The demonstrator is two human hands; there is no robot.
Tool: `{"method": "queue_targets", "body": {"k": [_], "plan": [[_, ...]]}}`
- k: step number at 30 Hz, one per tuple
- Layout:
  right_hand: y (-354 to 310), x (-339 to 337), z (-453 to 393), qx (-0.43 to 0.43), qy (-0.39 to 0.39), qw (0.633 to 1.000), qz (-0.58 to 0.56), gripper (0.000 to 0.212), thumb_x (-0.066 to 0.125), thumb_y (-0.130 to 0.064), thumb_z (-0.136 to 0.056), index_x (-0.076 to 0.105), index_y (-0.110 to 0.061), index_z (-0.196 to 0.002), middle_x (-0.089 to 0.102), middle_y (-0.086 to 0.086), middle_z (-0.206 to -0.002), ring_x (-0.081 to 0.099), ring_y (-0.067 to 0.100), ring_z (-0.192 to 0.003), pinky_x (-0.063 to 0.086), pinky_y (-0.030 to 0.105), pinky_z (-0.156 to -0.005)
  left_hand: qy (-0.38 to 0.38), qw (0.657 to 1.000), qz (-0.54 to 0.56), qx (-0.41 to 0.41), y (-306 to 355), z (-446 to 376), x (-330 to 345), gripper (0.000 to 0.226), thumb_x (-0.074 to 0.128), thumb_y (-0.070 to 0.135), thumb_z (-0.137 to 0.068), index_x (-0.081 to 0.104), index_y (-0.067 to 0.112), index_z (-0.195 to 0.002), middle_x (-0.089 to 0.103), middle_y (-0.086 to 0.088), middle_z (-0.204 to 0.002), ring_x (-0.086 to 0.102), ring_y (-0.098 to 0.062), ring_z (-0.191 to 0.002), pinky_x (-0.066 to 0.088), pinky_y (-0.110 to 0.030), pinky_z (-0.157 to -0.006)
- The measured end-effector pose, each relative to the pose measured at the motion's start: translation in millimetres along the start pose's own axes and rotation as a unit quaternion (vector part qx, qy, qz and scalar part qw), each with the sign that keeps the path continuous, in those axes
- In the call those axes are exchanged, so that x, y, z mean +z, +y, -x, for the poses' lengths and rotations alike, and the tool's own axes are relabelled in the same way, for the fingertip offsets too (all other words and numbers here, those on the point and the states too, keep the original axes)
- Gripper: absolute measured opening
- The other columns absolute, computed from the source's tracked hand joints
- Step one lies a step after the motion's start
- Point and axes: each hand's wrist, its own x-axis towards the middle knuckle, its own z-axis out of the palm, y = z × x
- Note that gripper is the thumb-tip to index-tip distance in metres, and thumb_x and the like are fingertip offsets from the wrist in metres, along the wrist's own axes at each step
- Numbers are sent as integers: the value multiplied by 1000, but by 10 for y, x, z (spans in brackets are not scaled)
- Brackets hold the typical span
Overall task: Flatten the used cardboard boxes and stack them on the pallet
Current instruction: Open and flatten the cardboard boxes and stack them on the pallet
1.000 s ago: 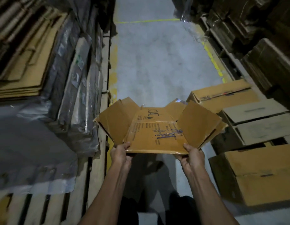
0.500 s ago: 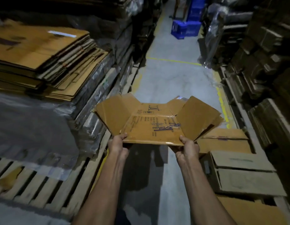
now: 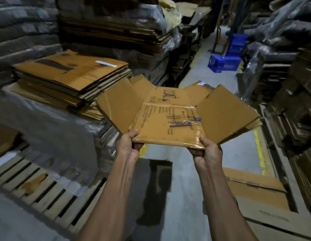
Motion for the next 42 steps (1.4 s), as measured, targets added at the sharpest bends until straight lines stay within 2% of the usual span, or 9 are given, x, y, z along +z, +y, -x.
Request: {"method": "queue_targets", "body": {"k": [6, 9, 13, 23, 28, 31, 35, 38, 42], "plan": [[57, 383, -54, 24, -76, 997, -16, 23, 55, 6, -94, 65, -9, -109, 75, 14, -96, 74, 30, -81, 62, 52, -63, -15, 997, 42, 59, 366, 145, 101, 8, 59, -4, -91, 61, 3, -90, 69, -5, -58, 66, -15, -45, 53, -25, -40], [154, 661, -121, 46, -100, 994, -23, 21, 56, 5, -94, 64, -8, -110, 76, 13, -91, 74, 30, -82, 61, 49, -58, -16, 994, 56, 92, 605, 23, 96, 9, 62, -4, -88, 63, 5, -89, 72, -7, -75, 69, -15, -54, 62, -33, -60], [367, 1112, -290, 66, -122, 990, -22, 32, 59, 5, -92, 62, -4, -123, 75, 17, -99, 74, 31, -82, 62, 49, -60, -13, 988, 87, 126, 968, -247, 89, 12, 62, -5, -86, 65, 6, -89, 73, -5, -74, 70, -16, -62, 60, -34, -73], [1229, 2596, -1134, 99, -162, 982, -4, 25, 56, 4, -94, 62, 0, -117, 70, 18, -107, 69, 30, -87, 62, 47, -61, -14, 981, 123, 150, 2060, -1389, 214, 13, 58, -7, -89, 64, 4, -90, 73, -8, -75, 71, -20, -66, 61, -40, -75], [1581, 3210, -1670, 126, -177, 976, -7, 32, 58, 5, -93, 60, -2, -124, 69, 20, -116, 69, 32, -92, 62, 49, -64, 5, 975, 152, 159, 2463, -1972, 338, 15, 59, -8, -88, 65, 5, -93, 72, -10, -87, 71, -22, -70, 62, -35, -60], [1765, 3589, -2082, 150, -197, 969, 4, 22, 57, 3, -94, 62, 0, -115, 70, 18, -108, 69, 31, -91, 61, 47, -73, 25, 968, 170, 184, 2637, -2349, 483, 17, 58, -9, -88, 63, 6, -90, 72, -7, -76, 70, -18, -60, 57, -27, -49], [1994, 4144, -2815, 184, -240, 952, 37, 13, 58, 1, -94, 64, -2, -105, 69, 14, -100, 67, 28, -88, 60, 44, -69, 35, 951, 216, 220, 2751, -2985, 746, 16, 55, -11, -89, 63, 3, -88, 73, -9, -71, 71, -20, -59, 61, -32, -65], [2089, 4512, -3309, 223, -270, 936, 43, 23, 59, 1, -92, 63, 0, -114, 71, 16, -101, 69, 30, -89, 61, 45, -70, 40, 933, 249, 256, 2825, -3402, 968, 21, 51, -11, -91, 65, 4, -88, 73, -10, -75, 72, -21, -63, 60, -33, -73], [2143, 5000, -3769, 279, -315, 906, 44, 35, 60, 1, -88, 61, 5, -123, 71, 20, -105, 70, 32, -91, 62, 45, -74, 59, 907, 257, 327, 2914, -3749, 1261, 28, 47, -9, -93, 70, 4, -85, 73, -12, -85, 68, -25, -86, 51, -41, -102]]}}
